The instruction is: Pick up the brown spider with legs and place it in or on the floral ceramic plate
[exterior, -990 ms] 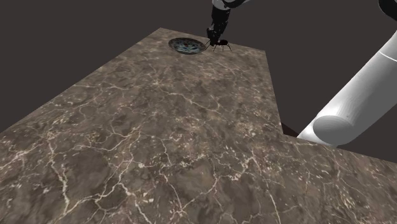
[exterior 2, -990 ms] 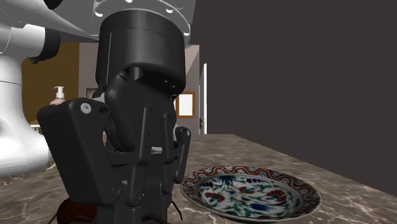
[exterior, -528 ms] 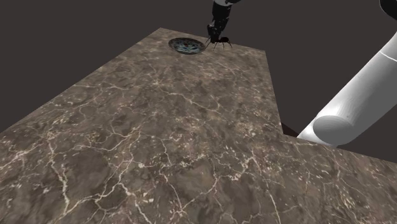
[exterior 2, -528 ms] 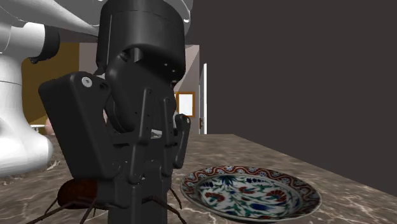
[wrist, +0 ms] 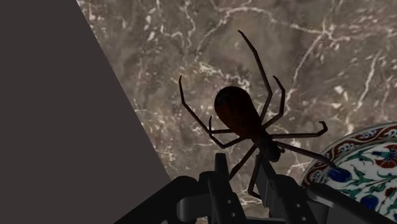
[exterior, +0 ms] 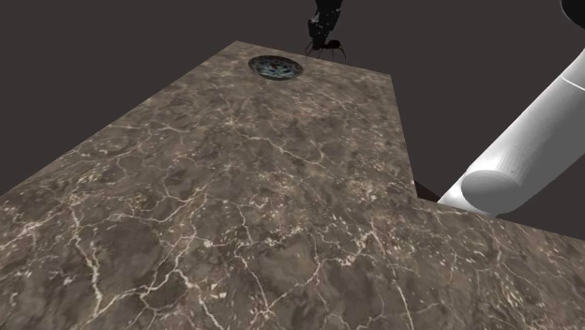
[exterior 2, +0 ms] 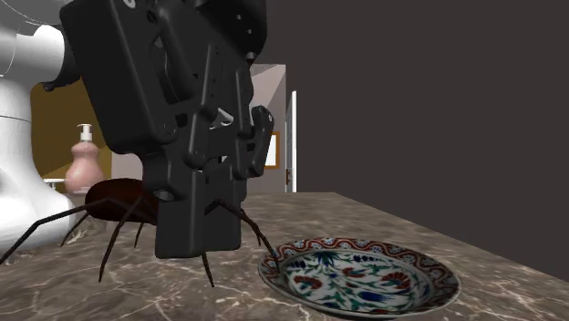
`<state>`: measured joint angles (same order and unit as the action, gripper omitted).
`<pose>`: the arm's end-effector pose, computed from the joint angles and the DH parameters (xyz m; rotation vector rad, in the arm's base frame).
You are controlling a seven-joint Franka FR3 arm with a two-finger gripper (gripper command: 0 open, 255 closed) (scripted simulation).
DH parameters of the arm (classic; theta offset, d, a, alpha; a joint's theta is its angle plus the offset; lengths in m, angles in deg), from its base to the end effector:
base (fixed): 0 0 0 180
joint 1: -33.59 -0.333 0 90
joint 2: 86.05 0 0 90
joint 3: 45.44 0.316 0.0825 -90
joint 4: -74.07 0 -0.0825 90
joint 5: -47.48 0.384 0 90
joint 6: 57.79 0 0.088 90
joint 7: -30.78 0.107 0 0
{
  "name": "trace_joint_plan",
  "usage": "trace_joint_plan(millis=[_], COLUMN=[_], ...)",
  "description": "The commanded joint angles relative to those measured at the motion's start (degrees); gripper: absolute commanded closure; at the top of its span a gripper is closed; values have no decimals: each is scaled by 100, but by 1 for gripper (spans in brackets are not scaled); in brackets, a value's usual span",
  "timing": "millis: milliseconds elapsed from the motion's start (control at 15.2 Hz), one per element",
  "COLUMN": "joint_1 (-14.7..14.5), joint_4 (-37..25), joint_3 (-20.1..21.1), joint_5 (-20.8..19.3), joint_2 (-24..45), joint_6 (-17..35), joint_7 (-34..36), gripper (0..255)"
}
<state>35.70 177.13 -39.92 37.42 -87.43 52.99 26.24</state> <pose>0.5713 0.0225 0.5632 2.9469 0.2782 0.2327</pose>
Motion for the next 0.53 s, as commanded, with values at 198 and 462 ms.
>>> trace_joint_plan(millis=[198,462], joint_1=[-4,-71], joint_4=[-417,-814], joint_3=[4,75], joint_5=[19,-3], joint_2=[28,163], joint_6=[-387,-670], joint_7=[-63,31], gripper=[255,255])
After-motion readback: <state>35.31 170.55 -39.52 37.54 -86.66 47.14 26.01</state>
